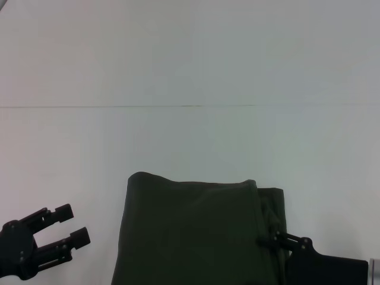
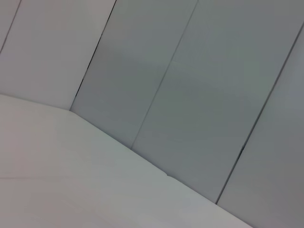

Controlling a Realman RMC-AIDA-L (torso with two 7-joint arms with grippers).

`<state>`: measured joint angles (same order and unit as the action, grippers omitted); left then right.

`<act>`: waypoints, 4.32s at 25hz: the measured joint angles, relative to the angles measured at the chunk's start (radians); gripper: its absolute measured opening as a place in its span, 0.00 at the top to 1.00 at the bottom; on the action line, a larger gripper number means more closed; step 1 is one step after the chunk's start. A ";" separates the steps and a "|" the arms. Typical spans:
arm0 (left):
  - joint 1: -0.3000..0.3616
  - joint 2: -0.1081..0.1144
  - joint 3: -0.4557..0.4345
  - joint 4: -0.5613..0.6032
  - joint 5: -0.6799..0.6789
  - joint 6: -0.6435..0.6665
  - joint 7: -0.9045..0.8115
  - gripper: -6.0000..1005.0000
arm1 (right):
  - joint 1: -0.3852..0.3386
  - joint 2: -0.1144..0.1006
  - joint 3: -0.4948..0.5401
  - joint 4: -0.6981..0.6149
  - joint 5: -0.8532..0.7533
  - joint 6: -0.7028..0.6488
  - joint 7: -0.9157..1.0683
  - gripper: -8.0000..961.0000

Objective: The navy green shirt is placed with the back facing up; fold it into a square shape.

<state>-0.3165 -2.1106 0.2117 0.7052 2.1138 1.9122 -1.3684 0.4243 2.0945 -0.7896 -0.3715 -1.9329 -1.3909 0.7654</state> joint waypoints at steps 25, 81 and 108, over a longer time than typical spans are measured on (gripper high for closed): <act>-0.084 0.029 0.024 -0.010 0.008 -0.048 -0.420 0.16 | -0.020 -0.006 0.197 -0.013 0.011 -0.232 0.014 0.05; -0.475 0.060 0.391 -0.209 0.382 -0.607 -1.032 0.16 | -0.035 -0.008 0.168 -0.015 -0.001 -0.256 -0.009 0.05; -0.462 0.052 0.398 -0.195 0.341 -0.644 -0.970 0.86 | -0.014 -0.004 0.168 -0.014 -0.001 -0.232 -0.007 0.05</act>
<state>-0.7789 -2.0584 0.6095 0.5102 2.4545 1.2687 -2.3382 0.4100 2.0908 -0.6213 -0.3860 -1.9343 -1.6226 0.7585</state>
